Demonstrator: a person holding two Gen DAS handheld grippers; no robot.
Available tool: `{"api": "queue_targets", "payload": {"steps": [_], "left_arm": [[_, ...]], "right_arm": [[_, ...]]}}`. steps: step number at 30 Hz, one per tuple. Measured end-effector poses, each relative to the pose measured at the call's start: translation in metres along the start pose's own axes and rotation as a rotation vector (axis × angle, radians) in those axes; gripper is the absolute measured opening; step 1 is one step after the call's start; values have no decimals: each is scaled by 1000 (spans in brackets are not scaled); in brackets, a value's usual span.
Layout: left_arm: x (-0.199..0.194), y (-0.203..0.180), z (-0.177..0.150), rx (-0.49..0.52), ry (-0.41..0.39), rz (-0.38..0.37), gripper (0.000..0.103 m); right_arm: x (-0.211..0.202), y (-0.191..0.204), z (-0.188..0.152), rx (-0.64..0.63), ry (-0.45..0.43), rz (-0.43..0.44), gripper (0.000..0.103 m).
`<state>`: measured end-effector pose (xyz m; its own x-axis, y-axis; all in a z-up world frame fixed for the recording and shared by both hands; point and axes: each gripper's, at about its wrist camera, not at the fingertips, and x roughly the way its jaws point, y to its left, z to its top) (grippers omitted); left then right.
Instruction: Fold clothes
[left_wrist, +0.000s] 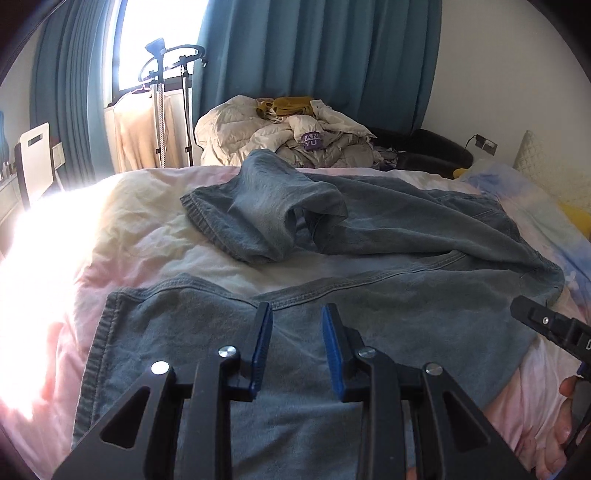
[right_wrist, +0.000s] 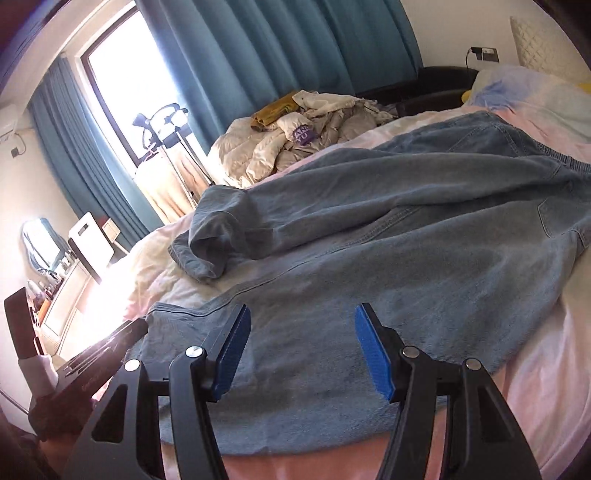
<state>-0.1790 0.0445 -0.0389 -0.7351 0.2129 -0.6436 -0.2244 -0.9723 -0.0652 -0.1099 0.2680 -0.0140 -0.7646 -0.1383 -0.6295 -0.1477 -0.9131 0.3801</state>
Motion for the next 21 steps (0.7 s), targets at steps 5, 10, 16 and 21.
{"api": "queue_targets", "payload": {"steps": [5, 10, 16, 21], "left_arm": [[58, -7, 23, 39, 27, 39, 29], [100, -10, 38, 63, 42, 89, 29], [127, -16, 52, 93, 38, 147, 29], [149, -23, 54, 96, 52, 211, 29]], "right_arm": [[26, -25, 8, 87, 44, 0, 59], [42, -42, 10, 150, 82, 17, 59], [57, -52, 9, 216, 141, 47, 59], [60, -56, 7, 232, 157, 55, 59]]}}
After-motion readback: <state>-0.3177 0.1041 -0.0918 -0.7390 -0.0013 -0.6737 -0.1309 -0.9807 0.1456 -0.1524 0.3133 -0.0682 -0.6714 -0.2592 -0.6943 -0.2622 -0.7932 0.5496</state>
